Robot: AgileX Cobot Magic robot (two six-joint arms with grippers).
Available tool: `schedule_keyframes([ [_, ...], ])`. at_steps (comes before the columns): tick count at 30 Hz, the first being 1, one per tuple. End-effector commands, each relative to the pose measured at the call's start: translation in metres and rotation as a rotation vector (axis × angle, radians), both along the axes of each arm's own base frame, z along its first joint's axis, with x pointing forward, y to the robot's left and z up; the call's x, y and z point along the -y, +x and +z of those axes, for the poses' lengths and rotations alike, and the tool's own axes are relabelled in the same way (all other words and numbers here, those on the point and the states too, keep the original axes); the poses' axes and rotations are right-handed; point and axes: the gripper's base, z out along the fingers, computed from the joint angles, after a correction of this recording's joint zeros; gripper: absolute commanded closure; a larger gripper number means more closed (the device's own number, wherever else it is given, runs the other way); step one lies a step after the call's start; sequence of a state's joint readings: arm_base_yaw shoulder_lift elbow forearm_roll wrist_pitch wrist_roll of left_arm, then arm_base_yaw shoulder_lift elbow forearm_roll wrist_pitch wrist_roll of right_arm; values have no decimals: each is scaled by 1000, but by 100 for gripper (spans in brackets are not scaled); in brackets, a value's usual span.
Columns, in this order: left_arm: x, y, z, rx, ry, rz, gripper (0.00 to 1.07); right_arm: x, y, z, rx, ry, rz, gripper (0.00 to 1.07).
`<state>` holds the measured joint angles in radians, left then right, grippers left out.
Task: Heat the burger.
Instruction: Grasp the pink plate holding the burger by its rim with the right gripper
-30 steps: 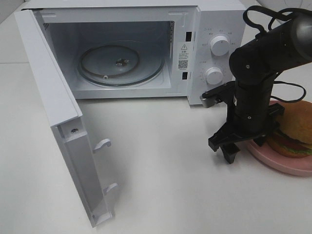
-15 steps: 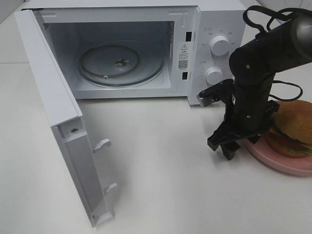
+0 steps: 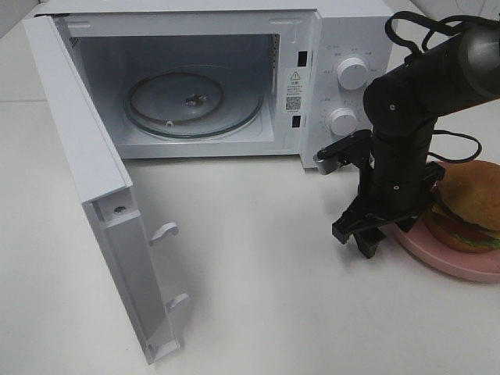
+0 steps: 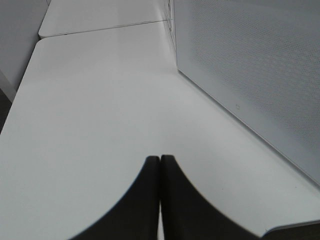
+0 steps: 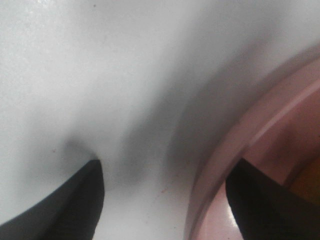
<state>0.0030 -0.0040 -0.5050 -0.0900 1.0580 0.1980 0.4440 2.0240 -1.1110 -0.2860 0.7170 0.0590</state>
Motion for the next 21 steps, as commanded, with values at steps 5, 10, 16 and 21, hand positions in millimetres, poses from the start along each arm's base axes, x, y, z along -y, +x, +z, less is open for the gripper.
schedule_keyframes([
  [5,0,-3,1,34,-10,1,106,3,-5,-18,-61,-36,-29,50],
  [10,0,-3,1,34,-10,1,106,4,-7,-17,-77,-49,-33,81],
  [16,0,-3,1,34,-10,1,106,5,-9,-17,-98,-65,-37,107],
  [21,0,-3,1,34,-10,1,106,5,-9,-12,-90,-62,-35,107],
])
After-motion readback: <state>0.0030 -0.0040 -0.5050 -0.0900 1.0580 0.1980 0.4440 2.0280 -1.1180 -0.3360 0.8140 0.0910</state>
